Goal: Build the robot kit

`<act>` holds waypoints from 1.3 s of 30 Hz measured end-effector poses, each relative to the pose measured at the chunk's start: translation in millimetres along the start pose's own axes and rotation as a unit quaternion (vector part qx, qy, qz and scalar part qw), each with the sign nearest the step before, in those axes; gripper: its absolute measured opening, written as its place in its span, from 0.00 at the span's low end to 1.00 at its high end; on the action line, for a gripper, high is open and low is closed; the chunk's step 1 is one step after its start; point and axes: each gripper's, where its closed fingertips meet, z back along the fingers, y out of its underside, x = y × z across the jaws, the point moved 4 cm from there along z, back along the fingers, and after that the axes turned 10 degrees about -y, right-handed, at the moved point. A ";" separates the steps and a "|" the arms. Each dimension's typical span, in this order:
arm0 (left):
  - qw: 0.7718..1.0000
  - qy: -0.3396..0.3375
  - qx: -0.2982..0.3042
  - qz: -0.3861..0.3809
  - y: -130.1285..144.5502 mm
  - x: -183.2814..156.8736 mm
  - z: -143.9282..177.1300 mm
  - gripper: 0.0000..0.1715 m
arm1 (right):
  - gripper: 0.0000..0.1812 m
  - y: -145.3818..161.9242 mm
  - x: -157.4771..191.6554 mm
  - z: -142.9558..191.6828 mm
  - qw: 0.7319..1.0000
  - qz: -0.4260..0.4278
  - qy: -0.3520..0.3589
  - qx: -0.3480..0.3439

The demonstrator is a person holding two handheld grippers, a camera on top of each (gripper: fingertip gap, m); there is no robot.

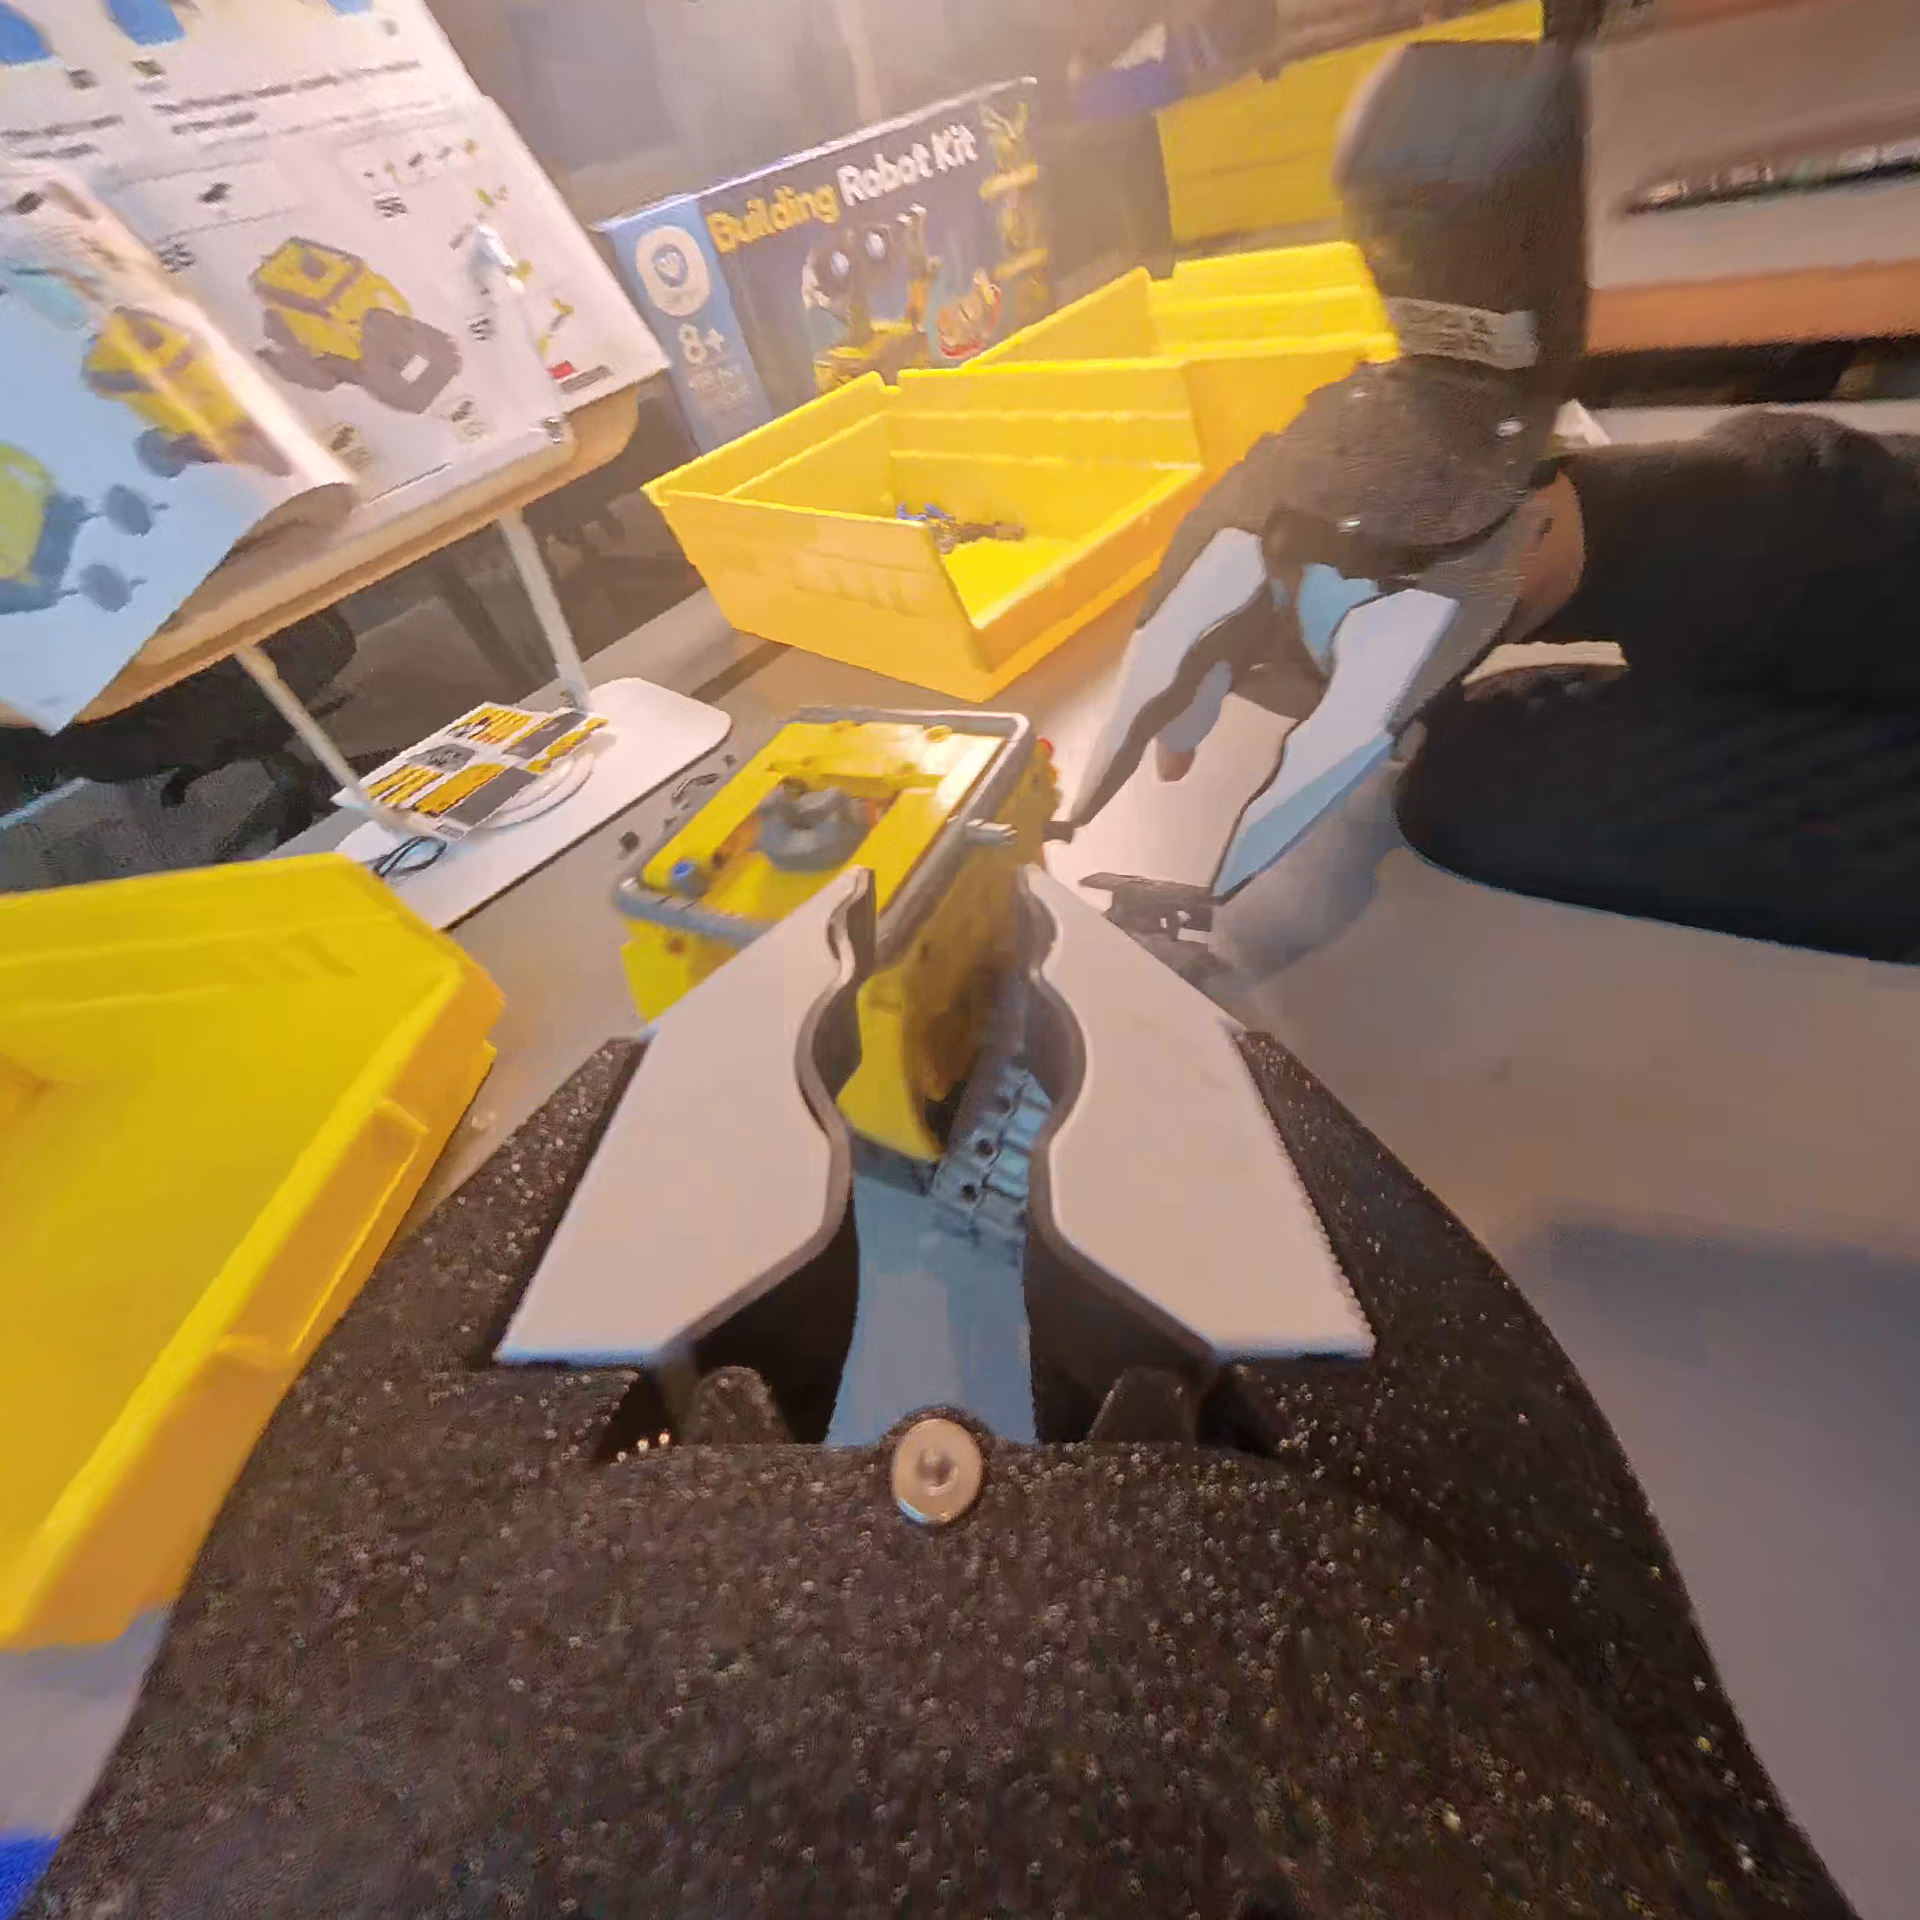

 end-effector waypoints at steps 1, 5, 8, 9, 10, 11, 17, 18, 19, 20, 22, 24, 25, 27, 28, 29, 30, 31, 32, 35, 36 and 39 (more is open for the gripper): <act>1.000 -0.006 0.002 0.018 3.5 10.6 6.0 0.14 | 0.26 -4.8 3.0 2.6 1.000 0.018 0.008 0.002; 0.997 -0.003 0.027 0.076 21.1 36.6 18.0 0.15 | 0.26 -26.0 29.5 -9.4 0.994 0.098 0.020 0.033; 0.998 0.002 0.033 0.056 23.2 37.8 11.8 0.17 | 0.25 -34.0 33.1 -29.8 0.980 0.166 0.080 0.073; 0.999 0.003 0.034 0.038 21.7 36.1 7.2 0.19 | 0.24 -33.9 28.7 -33.1 0.973 0.186 0.107 0.089; 0.999 0.005 0.034 0.016 19.4 33.9 2.3 0.21 | 0.23 -33.2 24.8 -35.1 0.966 0.204 0.127 0.099; 0.999 0.007 0.035 -0.007 17.2 31.2 -2.8 0.22 | 0.19 -32.8 22.8 -36.2 0.962 0.216 0.135 0.103; 0.987 0.006 0.068 -0.145 26.4 20.9 -22.9 0.25 | 0.05 -53.7 22.4 -30.1 0.944 0.272 0.163 0.084; 0.986 0.004 0.068 -0.149 26.9 21.2 -23.4 0.25 | 0.05 -54.9 21.5 -30.8 0.944 0.274 0.160 0.092; 0.987 0.004 0.069 -0.146 27.0 22.2 -23.6 0.24 | 0.05 -57.2 20.3 -31.3 0.942 0.278 0.164 0.094; 0.987 0.003 0.071 -0.145 27.6 23.7 -23.6 0.24 | 0.05 -58.8 19.4 -31.8 0.939 0.284 0.170 0.096; 0.986 0.008 0.076 -0.146 29.6 24.7 -22.6 0.19 | 0.05 -58.6 18.1 -32.1 0.933 0.293 0.181 0.107; 0.987 0.009 0.075 -0.145 32.4 23.7 -21.8 0.10 | 0.05 -54.1 14.0 -31.4 0.935 0.277 0.188 0.116; 0.986 -0.001 0.073 -0.152 34.3 25.1 -22.4 0.10 | 0.05 -49.9 11.8 -31.9 0.939 0.264 0.185 0.121; 0.985 -0.005 0.074 -0.158 35.3 26.2 -22.6 0.10 | 0.04 -39.8 4.9 -30.4 0.941 0.245 0.190 0.136; 0.985 -0.002 0.076 -0.155 35.0 26.3 -22.8 0.10 | 0.04 -36.5 2.6 -28.6 0.942 0.239 0.191 0.135; 0.985 0.001 0.076 -0.152 34.6 26.2 -23.3 0.09 | 0.04 -34.5 1.3 -27.2 0.946 0.228 0.191 0.129; 0.986 0.002 0.075 -0.150 34.3 25.9 -24.1 0.09 | 0.04 -33.5 0.7 -26.2 0.951 0.214 0.188 0.121; 0.986 0.000 0.074 -0.152 34.2 25.6 -24.9 0.09 | 0.04 -31.5 0.2 -26.2 0.954 0.205 0.184 0.121; 0.985 -0.001 0.073 -0.155 34.0 25.1 -25.5 0.09 | 0.05 -28.2 -0.5 -26.4 0.955 0.200 0.180 0.126; 0.985 0.001 0.075 -0.156 33.3 24.0 -27.5 0.06 | 0.05 -22.6 -1.8 -23.7 0.955 0.201 0.181 0.125; 0.985 0.001 0.075 -0.153 32.9 23.2 -28.2 0.06 | 0.04 -21.6 -2.1 -22.6 0.957 0.193 0.179 0.120; 0.985 0.002 0.073 -0.155 29.4 17.9 -28.9 0.06 | 0.05 -12.1 -3.5 -26.4 0.959 0.187 0.170 0.127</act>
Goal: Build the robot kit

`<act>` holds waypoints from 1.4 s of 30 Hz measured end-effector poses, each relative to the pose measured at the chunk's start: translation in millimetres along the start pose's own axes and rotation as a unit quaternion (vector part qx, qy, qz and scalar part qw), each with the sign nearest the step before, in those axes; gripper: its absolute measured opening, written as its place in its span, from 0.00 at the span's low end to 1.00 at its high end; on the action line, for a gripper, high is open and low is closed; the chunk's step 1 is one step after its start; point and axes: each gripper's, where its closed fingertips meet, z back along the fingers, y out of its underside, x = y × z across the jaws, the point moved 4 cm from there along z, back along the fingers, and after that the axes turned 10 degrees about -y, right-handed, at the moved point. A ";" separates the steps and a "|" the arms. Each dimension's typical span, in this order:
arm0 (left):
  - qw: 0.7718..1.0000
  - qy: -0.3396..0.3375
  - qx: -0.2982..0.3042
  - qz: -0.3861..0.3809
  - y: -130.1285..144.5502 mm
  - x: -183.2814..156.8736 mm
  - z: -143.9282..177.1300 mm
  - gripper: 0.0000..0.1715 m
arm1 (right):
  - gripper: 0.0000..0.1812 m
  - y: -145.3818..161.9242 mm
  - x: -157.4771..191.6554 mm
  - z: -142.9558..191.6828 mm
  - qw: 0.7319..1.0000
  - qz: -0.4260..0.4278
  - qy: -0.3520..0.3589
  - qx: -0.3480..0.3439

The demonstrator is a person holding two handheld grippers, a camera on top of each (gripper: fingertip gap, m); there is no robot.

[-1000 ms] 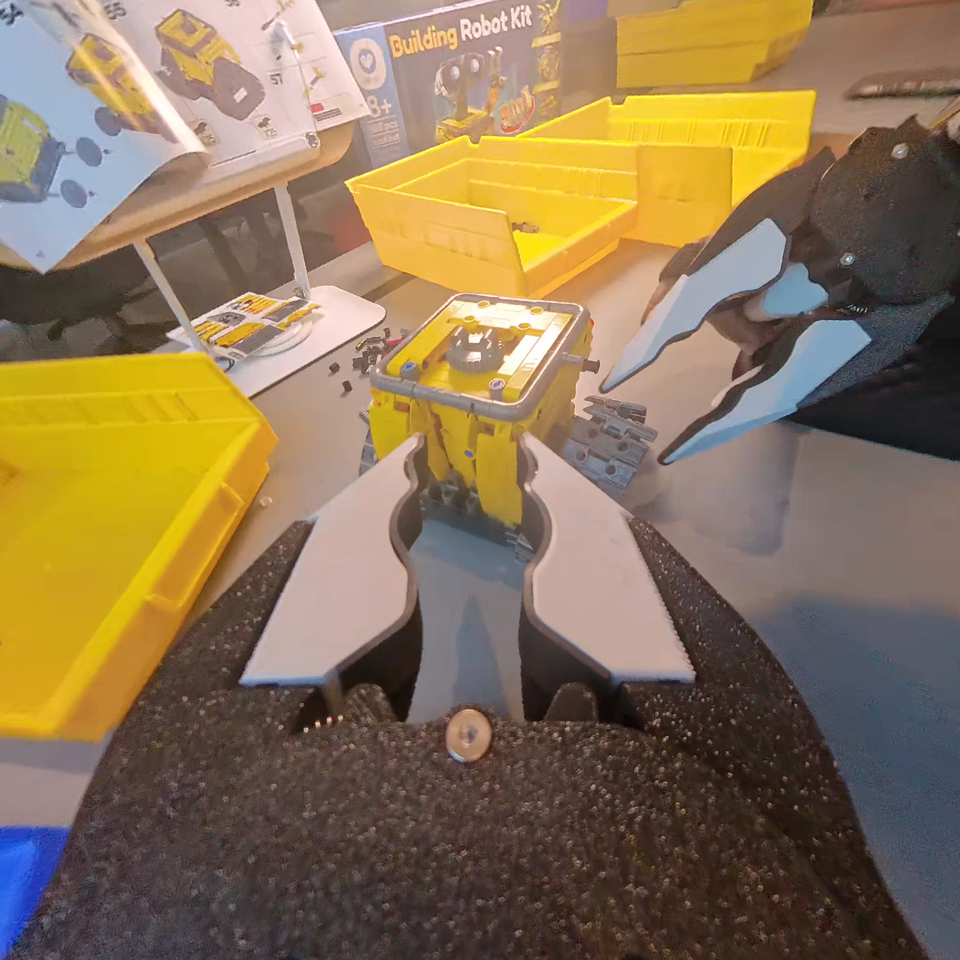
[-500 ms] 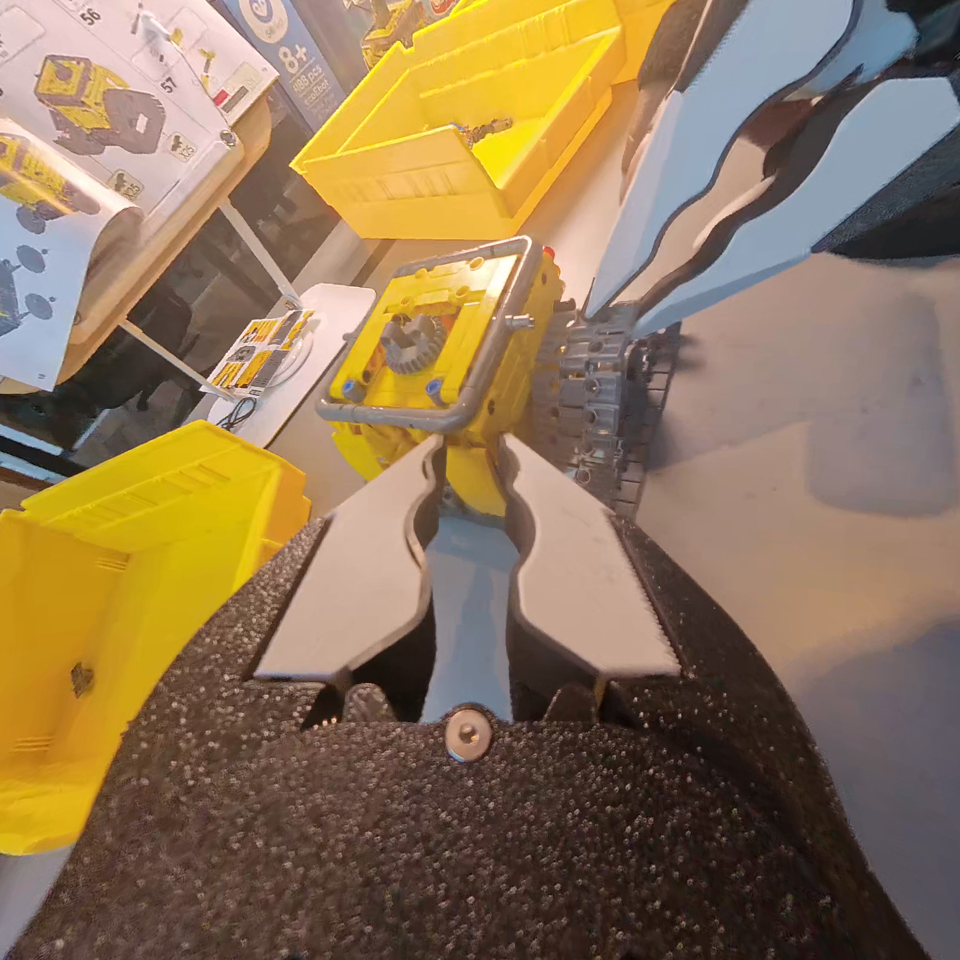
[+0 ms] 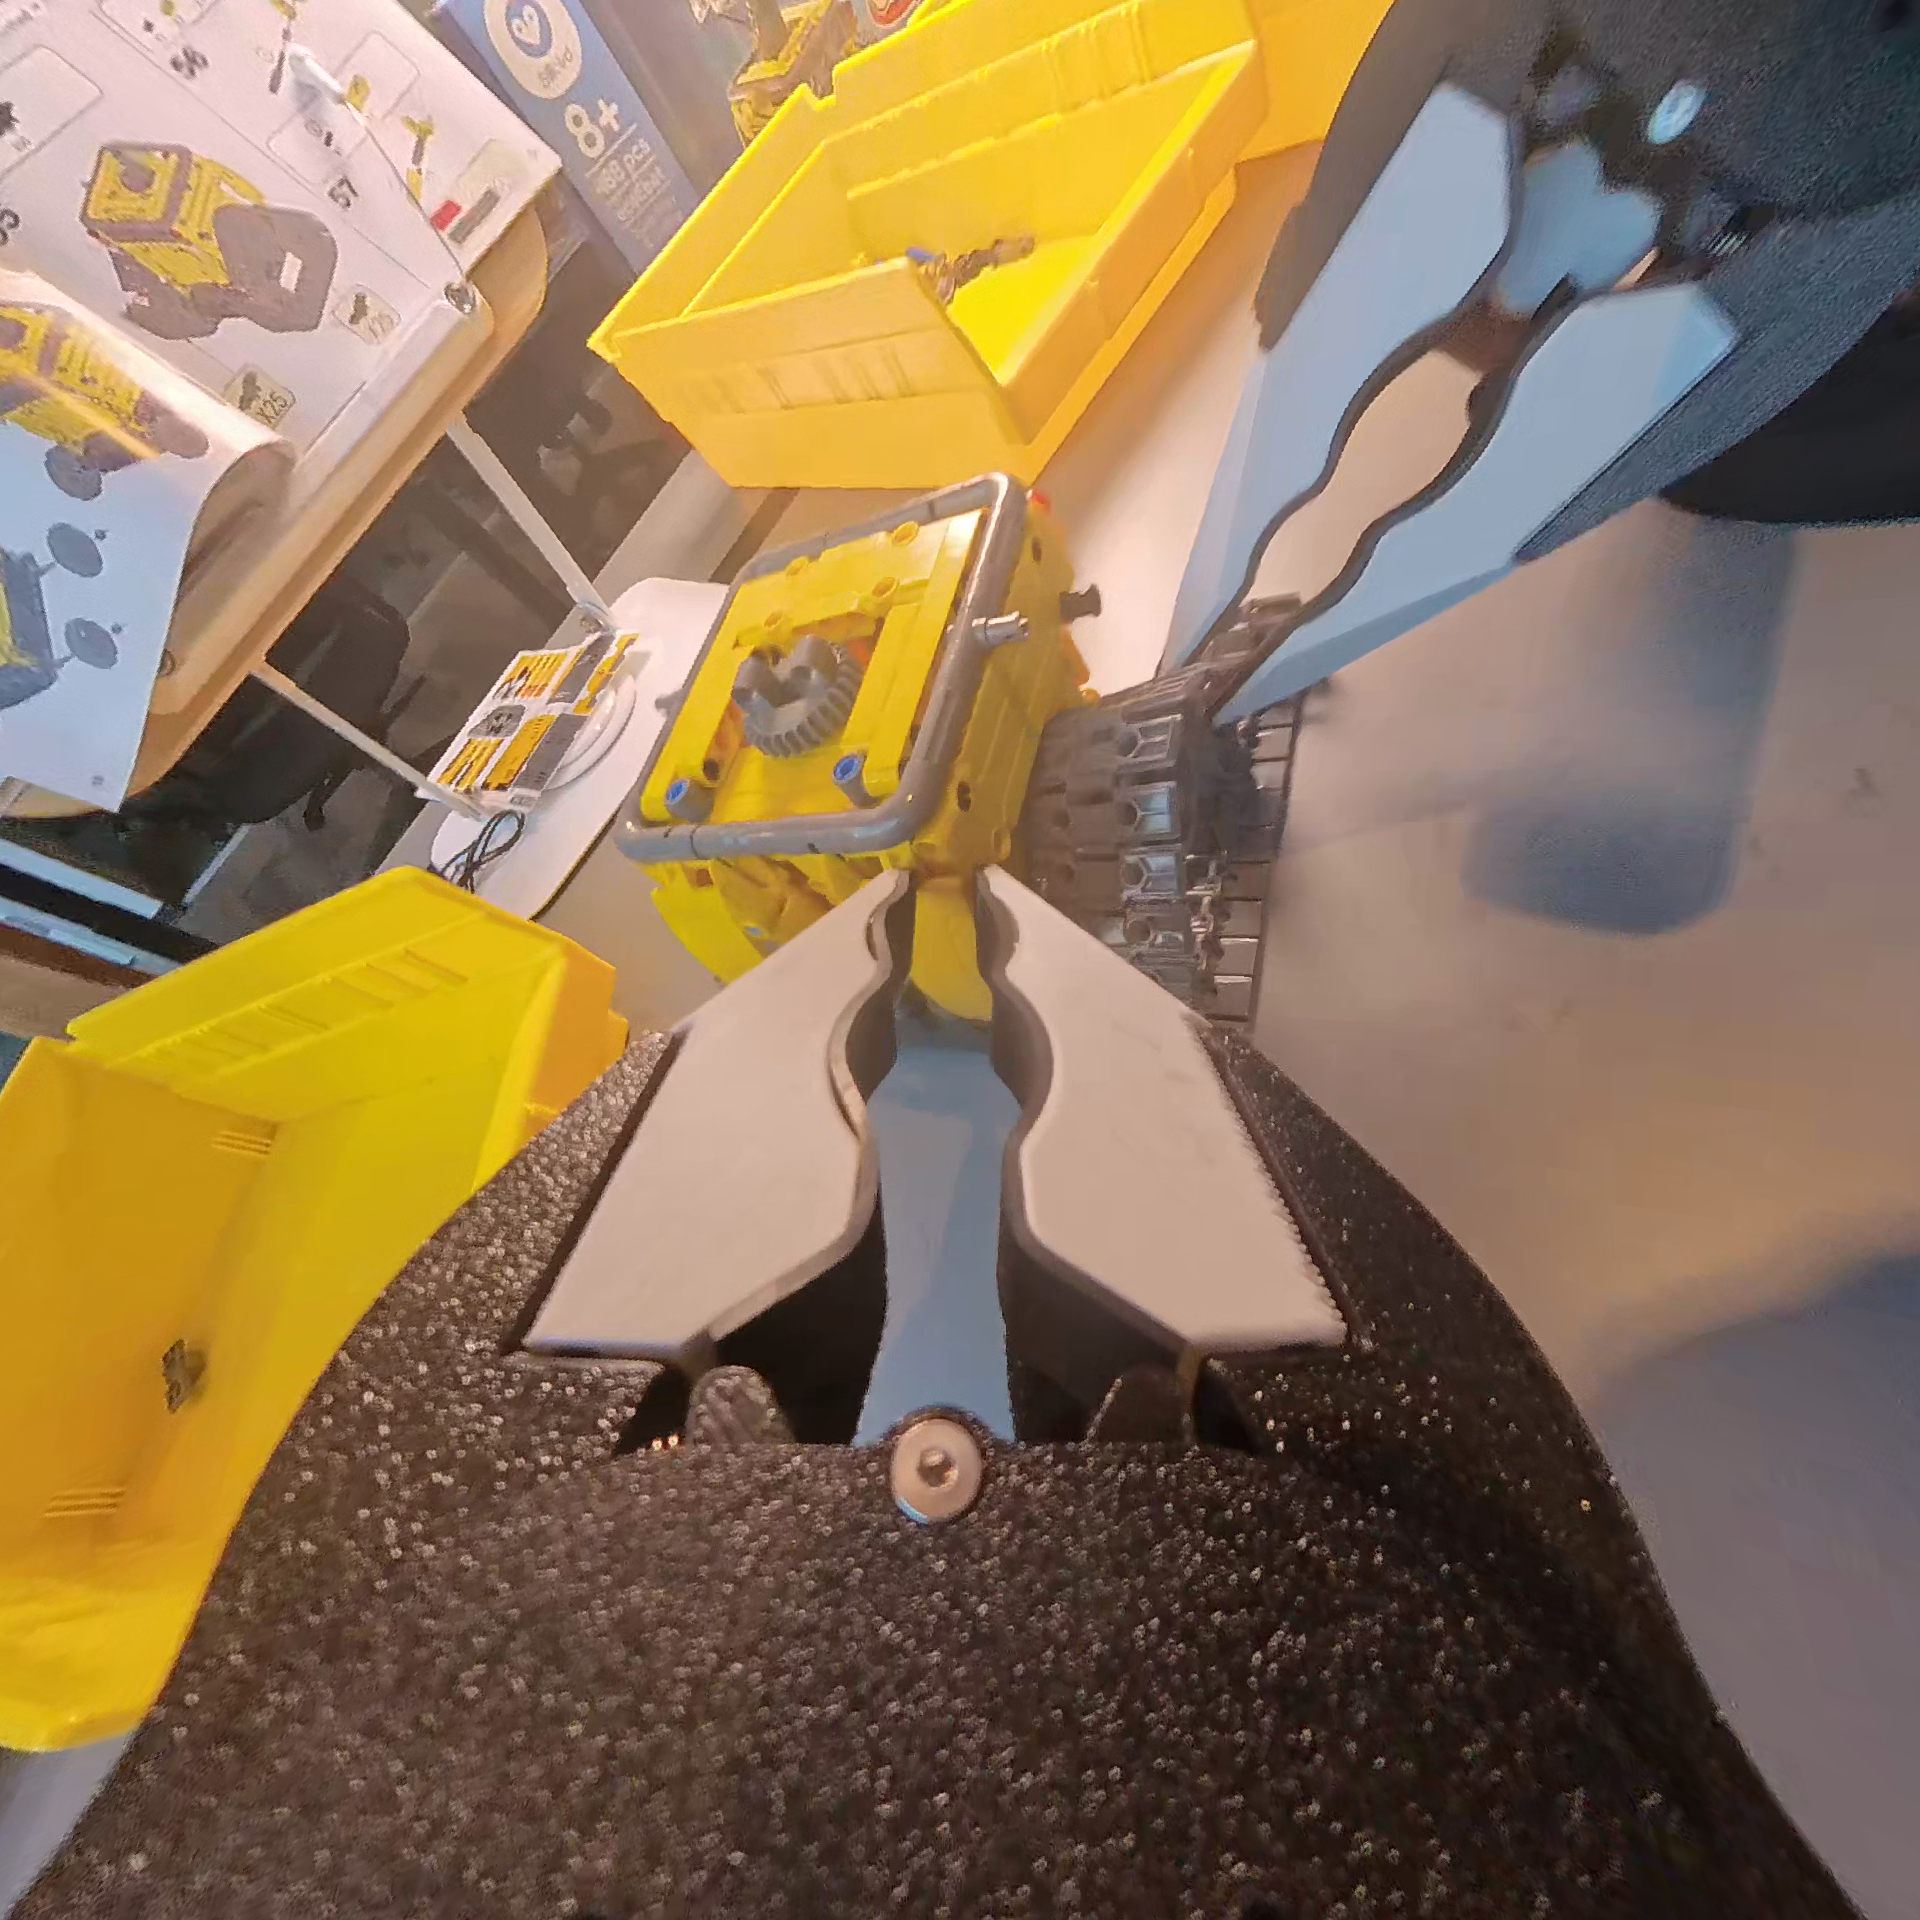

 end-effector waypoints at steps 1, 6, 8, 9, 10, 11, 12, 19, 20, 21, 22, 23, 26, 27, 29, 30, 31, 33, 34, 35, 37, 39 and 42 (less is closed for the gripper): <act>1.000 0.009 -0.013 0.003 -6.1 -3.8 2.2 0.05 | 0.05 2.4 -0.3 -0.5 1.000 0.006 0.003 0.004; 1.000 0.007 0.003 -0.027 -11.6 -14.5 2.1 0.10 | 0.04 15.6 -1.4 -0.1 1.000 -0.011 -0.007 0.014; 1.000 -0.008 -0.002 -0.025 -15.9 -9.6 2.4 0.10 | 0.04 20.4 -1.2 -1.1 1.000 -0.013 -0.010 0.021; 0.999 -0.019 -0.009 -0.025 -19.3 -5.0 3.2 0.12 | 0.04 22.5 -1.6 -1.2 1.000 -0.015 -0.012 0.023; 0.999 -0.024 -0.018 -0.026 -23.3 -1.0 4.4 0.12 | 0.04 24.7 -2.1 -1.3 0.999 -0.016 -0.013 0.026; 0.999 -0.026 -0.026 -0.026 -27.2 2.5 4.8 0.12 | 0.04 26.6 -3.0 -1.2 0.999 -0.015 -0.013 0.029; 0.999 -0.026 -0.029 -0.025 -30.4 5.8 3.7 0.13 | 0.04 28.2 -4.2 -1.0 0.999 -0.011 -0.012 0.033; 0.997 0.031 0.012 -0.070 -43.5 3.1 -33.1 0.30 | 0.03 38.4 -19.5 5.9 0.998 0.015 -0.004 0.057; 0.994 0.034 0.046 -0.092 -36.5 2.7 -41.0 0.30 | 0.03 41.0 -21.6 6.7 0.998 0.014 -0.004 0.059; 0.991 0.055 0.060 -0.106 -33.0 -2.2 -45.2 0.27 | 0.02 43.8 -23.5 6.9 0.998 0.014 0.000 0.060; 0.990 0.056 0.059 -0.115 -34.4 -2.5 -46.9 0.27 | 0.02 46.9 -25.6 7.4 0.998 0.013 0.006 0.061; 0.989 0.057 0.063 -0.123 -34.9 -2.6 -47.2 0.27 | 0.01 47.4 -26.9 8.5 0.998 0.013 0.009 0.055; 0.986 0.064 0.067 -0.140 -35.4 -2.1 -45.9 0.26 | 0.01 47.7 -31.4 11.7 0.999 0.012 0.022 0.048; 0.985 0.071 0.065 -0.140 -35.4 -2.3 -44.6 0.24 | 0.01 47.9 -30.9 11.6 0.998 0.018 0.022 0.051; 0.985 0.092 0.067 -0.133 -34.4 -4.0 -41.4 0.19 | 0.01 49.8 -26.8 9.3 0.998 0.023 0.017 0.054; 0.984 0.095 0.063 -0.134 -33.8 -3.9 -40.8 0.19 | 0.01 50.1 -25.4 8.9 0.998 0.023 0.020 0.051; 0.984 0.099 0.063 -0.137 -33.3 -4.4 -40.1 0.19 | 0.01 50.2 -24.3 9.3 0.998 0.026 0.022 0.049; 0.981 0.104 0.070 -0.147 -33.4 -4.1 -39.3 0.19 | 0.01 50.6 -24.3 10.8 0.998 0.024 0.023 0.046; 0.980 0.107 0.074 -0.151 -33.8 -3.7 -39.4 0.20 | 0.01 51.1 -25.2 11.2 0.999 0.018 0.022 0.045; 0.979 0.110 0.077 -0.154 -34.3 -3.2 -39.6 0.19 | 0.00 52.0 -26.2 11.3 0.999 0.016 0.023 0.045; 0.977 0.116 0.084 -0.160 -34.4 -2.1 -38.5 0.20 | 0.00 59.7 -25.5 9.5 0.998 0.014 0.021 0.064; 0.976 0.125 0.087 -0.159 -33.9 -1.9 -36.7 0.20 | 0.00 60.6 -24.6 9.4 0.998 0.006 0.029 0.049; 0.973 0.136 0.090 -0.162 -32.9 -0.5 -33.7 0.20 | 0.00 57.7 -27.0 11.9 0.998 0.006 0.032 0.049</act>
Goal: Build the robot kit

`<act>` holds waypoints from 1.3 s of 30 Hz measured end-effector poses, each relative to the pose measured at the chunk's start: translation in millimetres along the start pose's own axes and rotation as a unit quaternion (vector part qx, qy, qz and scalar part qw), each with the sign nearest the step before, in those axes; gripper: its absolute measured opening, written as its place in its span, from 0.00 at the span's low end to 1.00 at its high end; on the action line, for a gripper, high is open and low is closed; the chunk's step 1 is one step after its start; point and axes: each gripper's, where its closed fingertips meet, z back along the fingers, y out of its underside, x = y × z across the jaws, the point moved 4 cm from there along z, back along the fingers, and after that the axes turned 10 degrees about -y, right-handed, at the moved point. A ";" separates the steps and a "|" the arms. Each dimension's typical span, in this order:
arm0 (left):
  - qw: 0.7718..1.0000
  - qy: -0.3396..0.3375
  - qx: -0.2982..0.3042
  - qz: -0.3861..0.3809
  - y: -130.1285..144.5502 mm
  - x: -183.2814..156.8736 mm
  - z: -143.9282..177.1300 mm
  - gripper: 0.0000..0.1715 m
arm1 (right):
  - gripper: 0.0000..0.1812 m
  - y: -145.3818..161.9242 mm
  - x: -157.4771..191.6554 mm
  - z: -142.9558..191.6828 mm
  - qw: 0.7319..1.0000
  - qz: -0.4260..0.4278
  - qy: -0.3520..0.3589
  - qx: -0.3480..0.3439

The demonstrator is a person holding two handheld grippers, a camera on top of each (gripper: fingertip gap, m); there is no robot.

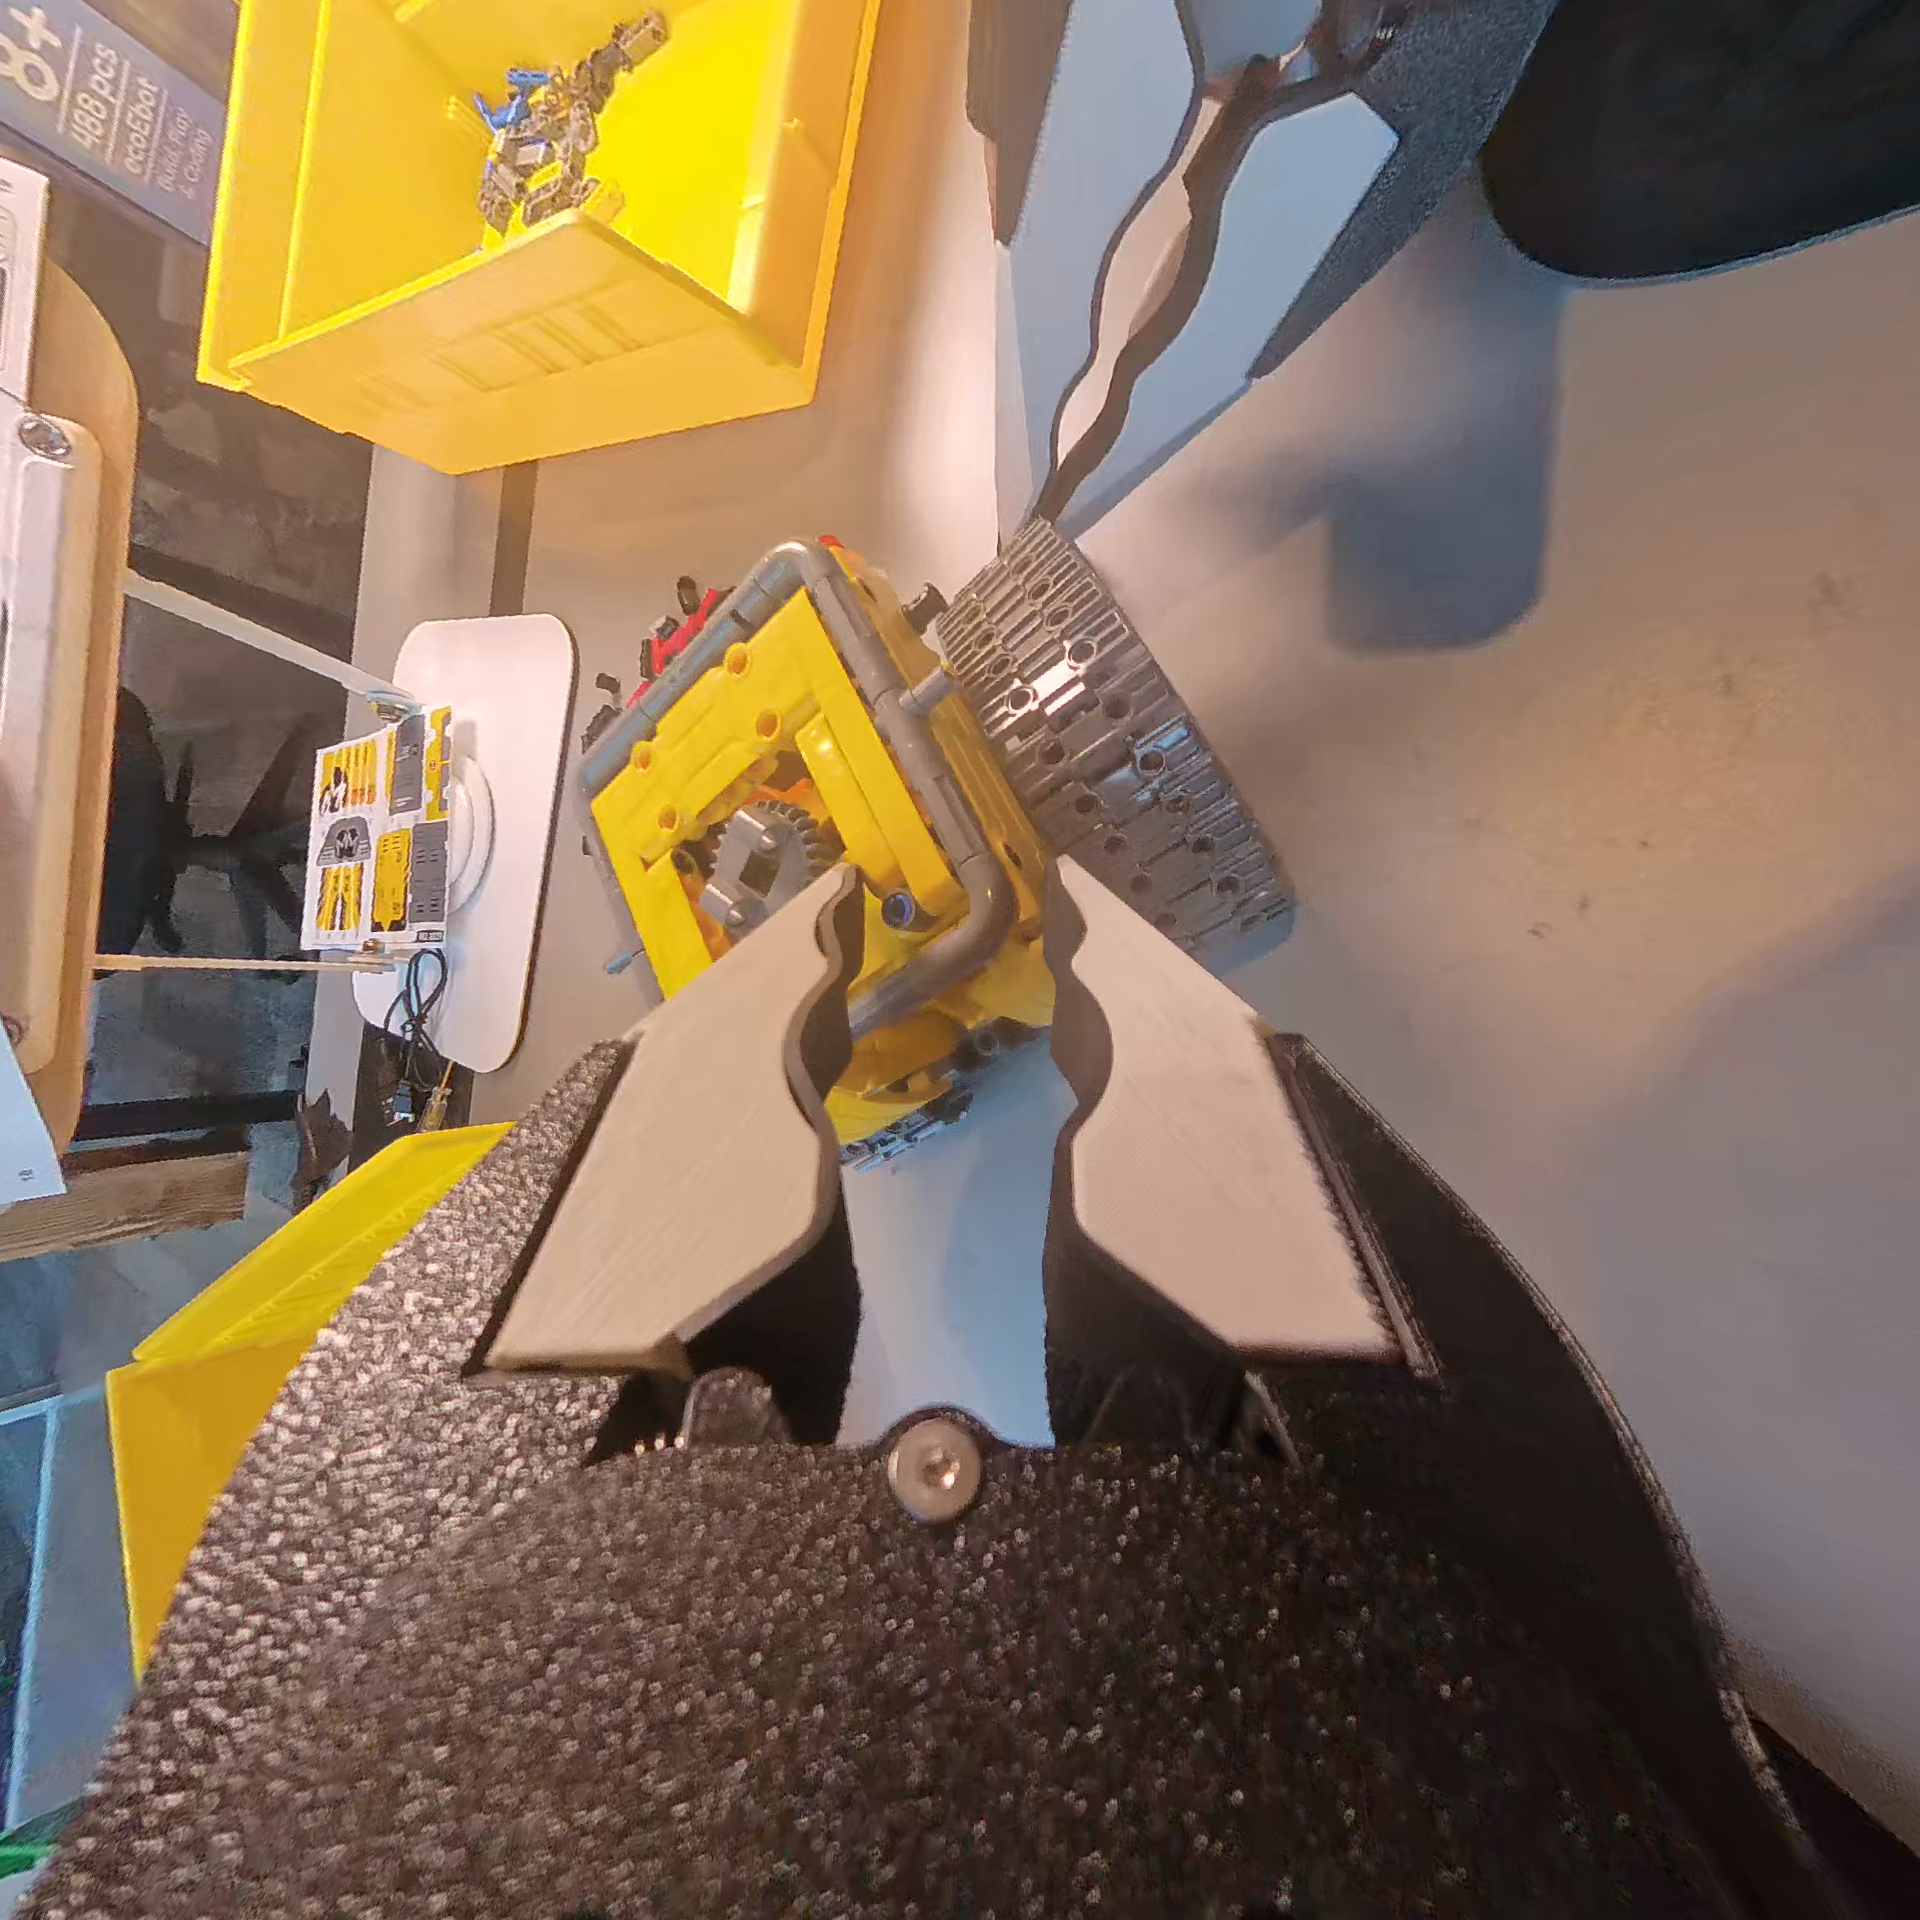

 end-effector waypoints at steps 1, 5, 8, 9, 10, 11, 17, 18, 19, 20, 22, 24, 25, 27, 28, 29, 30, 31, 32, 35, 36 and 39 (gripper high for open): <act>1.000 0.005 0.000 0.002 0.3 0.2 0.7 0.20 | 0.00 1.1 -0.2 -1.5 1.000 -0.007 -0.004 0.003; 1.000 0.022 -0.001 -0.003 1.6 0.9 2.3 0.20 | 0.00 -0.2 -0.4 -2.5 1.000 -0.018 -0.006 0.003; 0.999 0.033 0.001 -0.013 2.1 1.8 2.8 0.20 | 0.00 5.0 -2.2 -2.4 0.999 -0.031 -0.007 0.022; 0.999 0.043 0.003 -0.015 2.6 1.2 3.7 0.20 | 0.00 14.2 -2.1 -3.7 0.998 -0.025 -0.009 0.051; 0.999 0.047 0.004 -0.016 3.2 1.6 4.5 0.20 | 0.00 17.7 -0.1 -4.7 0.998 -0.024 -0.013 0.053; 0.999 0.049 0.004 -0.017 3.3 2.0 4.7 0.20 | 0.03 9.6 0.7 -2.8 0.999 -0.035 -0.012 0.009; 0.998 0.059 0.003 -0.035 5.7 1.7 7.3 0.20 | 0.16 -2.8 -3.8 10.4 0.978 -0.147 -0.118 -0.084; 0.997 0.065 0.003 -0.039 7.1 1.8 8.7 0.20 | 0.16 0.8 -4.0 6.6 0.977 -0.153 -0.132 -0.076; 0.997 0.070 0.004 -0.045 8.6 2.4 10.2 0.20 | 0.16 2.4 -3.0 1.8 0.975 -0.153 -0.144 -0.071; 0.996 0.077 0.003 -0.051 10.2 2.9 11.7 0.19 | 0.16 -0.4 1.8 -2.7 0.971 -0.154 -0.169 -0.073; 0.994 0.093 -0.004 -0.060 14.6 4.1 15.2 0.19 | 0.09 -11.5 14.3 -11.8 0.962 -0.150 -0.213 -0.081; 0.992 0.105 -0.007 -0.064 21.5 6.5 19.4 0.18 | 0.07 -21.6 21.1 -15.4 0.963 -0.133 -0.219 -0.086; 0.992 0.110 -0.010 -0.063 24.9 7.4 21.9 0.18 | 0.08 -26.6 25.0 -16.2 0.961 -0.133 -0.225 -0.091; 0.991 0.117 -0.012 -0.059 30.7 8.4 26.8 0.17 | 0.08 -37.1 33.2 -18.0 0.957 -0.139 -0.233 -0.105; 0.991 0.118 -0.012 -0.058 33.0 8.6 28.7 0.17 | 0.08 -41.9 36.3 -19.0 0.956 -0.141 -0.234 -0.109; 0.991 0.117 -0.012 -0.057 34.8 8.8 30.1 0.16 | 0.08 -46.5 38.8 -20.3 0.956 -0.141 -0.232 -0.109; 0.992 0.116 -0.010 -0.055 36.4 9.2 31.2 0.16 | 0.08 -49.9 40.6 -21.4 0.958 -0.137 -0.228 -0.105; 0.992 0.114 -0.008 -0.053 37.9 9.6 32.0 0.16 | 0.09 -52.4 41.9 -22.3 0.961 -0.131 -0.223 -0.101; 0.992 0.112 -0.008 -0.050 39.1 9.5 32.8 0.16 | 0.09 -54.3 42.9 -23.0 0.962 -0.129 -0.220 -0.098; 0.995 0.094 -0.013 -0.042 40.9 9.1 33.9 0.16 | 0.10 -57.1 45.1 -23.6 0.964 -0.130 -0.209 -0.097; 0.996 0.085 -0.018 -0.036 40.3 8.7 34.6 0.16 | 0.16 -56.3 45.9 -21.5 0.964 -0.127 -0.213 -0.097; 0.997 0.053 -0.049 0.001 34.7 8.4 44.2 0.19 | 0.28 -49.8 44.2 -6.5 0.951 -0.145 -0.248 -0.114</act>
